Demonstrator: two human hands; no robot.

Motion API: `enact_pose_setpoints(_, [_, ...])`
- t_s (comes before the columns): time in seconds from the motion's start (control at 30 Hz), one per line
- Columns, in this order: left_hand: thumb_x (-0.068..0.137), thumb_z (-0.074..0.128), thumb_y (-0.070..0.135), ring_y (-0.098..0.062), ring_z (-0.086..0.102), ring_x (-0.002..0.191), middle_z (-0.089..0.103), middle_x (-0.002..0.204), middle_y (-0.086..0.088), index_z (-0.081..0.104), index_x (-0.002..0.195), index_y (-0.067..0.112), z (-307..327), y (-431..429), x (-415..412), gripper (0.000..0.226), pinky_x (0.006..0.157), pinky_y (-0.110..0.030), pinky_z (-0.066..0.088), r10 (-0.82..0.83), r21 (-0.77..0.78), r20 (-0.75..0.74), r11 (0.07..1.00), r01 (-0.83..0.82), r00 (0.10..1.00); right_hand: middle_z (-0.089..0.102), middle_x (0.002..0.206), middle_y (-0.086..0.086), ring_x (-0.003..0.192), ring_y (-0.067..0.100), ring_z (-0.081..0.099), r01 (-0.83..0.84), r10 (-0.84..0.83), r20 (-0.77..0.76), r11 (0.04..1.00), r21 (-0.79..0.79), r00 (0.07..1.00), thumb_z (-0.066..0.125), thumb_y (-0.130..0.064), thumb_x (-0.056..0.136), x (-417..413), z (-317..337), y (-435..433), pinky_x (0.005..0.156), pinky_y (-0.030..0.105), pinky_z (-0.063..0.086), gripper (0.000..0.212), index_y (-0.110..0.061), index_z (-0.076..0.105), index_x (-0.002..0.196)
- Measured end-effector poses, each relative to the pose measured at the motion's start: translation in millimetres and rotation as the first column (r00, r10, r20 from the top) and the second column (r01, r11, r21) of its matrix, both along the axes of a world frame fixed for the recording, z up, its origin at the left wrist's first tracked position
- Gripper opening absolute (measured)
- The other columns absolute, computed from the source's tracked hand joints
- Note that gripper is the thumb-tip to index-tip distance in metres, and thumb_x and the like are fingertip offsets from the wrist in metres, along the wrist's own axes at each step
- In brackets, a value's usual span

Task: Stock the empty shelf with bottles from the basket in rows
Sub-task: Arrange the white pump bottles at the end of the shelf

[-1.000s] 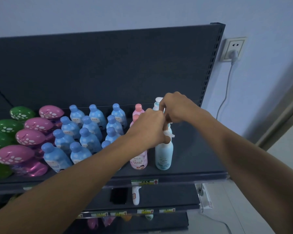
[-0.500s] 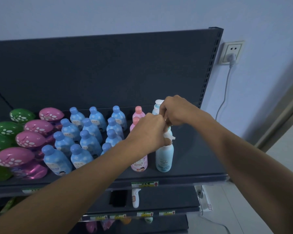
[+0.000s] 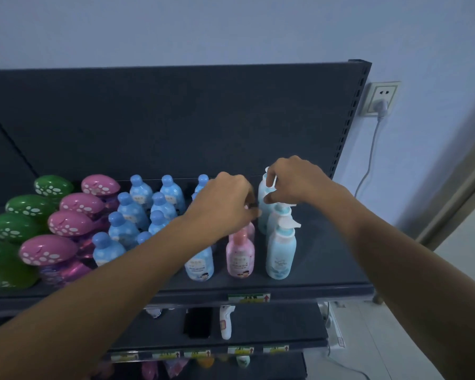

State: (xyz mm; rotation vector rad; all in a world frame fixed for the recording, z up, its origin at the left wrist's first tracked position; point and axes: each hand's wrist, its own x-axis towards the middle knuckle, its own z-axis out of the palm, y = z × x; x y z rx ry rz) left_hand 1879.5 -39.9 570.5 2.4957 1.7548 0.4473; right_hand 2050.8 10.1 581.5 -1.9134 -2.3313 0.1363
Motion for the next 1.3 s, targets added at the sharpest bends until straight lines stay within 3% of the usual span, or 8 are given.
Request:
enact_pose_setpoints(0.13, [0.077,0.058,0.051,-0.023,0.066,0.080,0.068,0.083,0.002,0.070,0.079,0.026,6.2,-3.1,-46.0,0.027,0.071,-0.040,0.058,0.081,-0.016,0.018,0.997,-0.081,0.997,0.064,0.101,-0.004,0.092,0.024,0.062,-0.043,0.042,0.016,0.998,0.049,0.999,0.076,-0.045,0.074,-32.2,10.0,-14.8,0.069,0.033,0.045,0.032,-0.027,0.066,0.098])
enact_pose_setpoints(0.27, [0.083,0.068,0.046,-0.021,0.068,0.086,0.070,0.088,0.005,0.074,0.091,0.029,6.6,-12.4,-100.7,0.020,0.076,-0.040,0.059,0.129,-0.012,0.048,0.992,-0.129,0.990,0.066,0.100,-0.004,0.091,0.024,0.063,-0.068,0.067,0.024,0.996,0.056,0.997,0.075,-0.039,0.075,-80.2,18.2,-34.8,0.073,0.034,0.050,0.028,-0.027,0.068,0.099])
enact_pose_setpoints(0.6, [0.086,0.069,0.036,-0.021,0.066,0.088,0.072,0.089,0.004,0.076,0.093,0.024,-0.3,-64.1,-261.1,0.016,0.075,-0.039,0.057,0.119,0.024,0.067,0.992,-0.120,0.991,0.064,0.103,-0.003,0.096,0.023,0.062,-0.068,0.067,0.047,0.998,0.017,0.997,0.074,-0.040,0.077,-240.5,8.4,-99.4,0.078,0.038,0.046,0.029,-0.029,0.066,0.102])
enact_pose_setpoints(0.7, [0.083,0.068,0.039,-0.025,0.067,0.084,0.072,0.086,0.002,0.076,0.088,0.025,-9.0,-86.9,-313.0,0.017,0.070,-0.036,0.056,0.124,0.013,0.045,0.992,-0.125,0.991,0.067,0.101,-0.002,0.093,0.023,0.064,-0.080,0.080,0.024,0.997,-0.006,0.997,0.074,-0.038,0.076,-292.4,-3.4,-123.1,0.079,0.039,0.054,0.029,-0.024,0.068,0.101])
enact_pose_setpoints(0.83, [0.082,0.065,0.040,-0.033,0.067,0.081,0.071,0.085,-0.006,0.076,0.087,0.023,-26.5,-119.2,-376.3,0.021,0.068,-0.039,0.057,0.147,-0.064,0.025,0.987,-0.145,0.989,0.065,0.099,-0.002,0.093,0.023,0.063,-0.114,0.115,0.015,0.992,-0.050,0.993,0.075,-0.037,0.078,-355.5,-18.3,-154.7,0.077,0.038,0.054,0.031,-0.024,0.067,0.105])
enact_pose_setpoints(1.03, [0.086,0.066,0.038,-0.036,0.066,0.096,0.069,0.102,-0.007,0.074,0.102,0.027,-64.4,-164.8,-443.8,0.022,0.078,-0.039,0.057,0.205,-0.185,-0.011,0.961,-0.203,0.979,0.063,0.102,-0.001,0.096,0.022,0.060,-0.171,0.176,0.015,0.971,-0.168,0.984,0.075,-0.039,0.080,-426.4,-52.7,-189.9,0.080,0.038,0.053,0.033,-0.020,0.065,0.106])
enact_pose_setpoints(1.2, [0.085,0.063,0.041,-0.035,0.066,0.096,0.069,0.100,-0.006,0.070,0.097,0.027,-112.6,-184.5,-480.2,0.019,0.079,-0.040,0.057,0.239,-0.283,-0.010,0.931,-0.232,0.971,0.064,0.111,-0.001,0.105,0.022,0.060,-0.205,0.215,0.007,0.942,-0.267,0.977,0.073,-0.042,0.082,-461.9,-98.9,-207.4,0.082,0.035,0.050,0.038,-0.025,0.062,0.115])
enact_pose_setpoints(1.3, [0.086,0.064,0.041,-0.033,0.066,0.100,0.070,0.105,-0.003,0.071,0.108,0.030,-147.5,-195.3,-492.1,0.025,0.084,-0.042,0.057,0.253,-0.373,-0.034,0.894,-0.247,0.967,0.064,0.112,0.000,0.105,0.022,0.061,-0.213,0.224,-0.003,0.923,-0.321,0.975,0.073,-0.041,0.083,-476.2,-135.0,-216.7,0.083,0.038,0.053,0.040,-0.025,0.061,0.118])
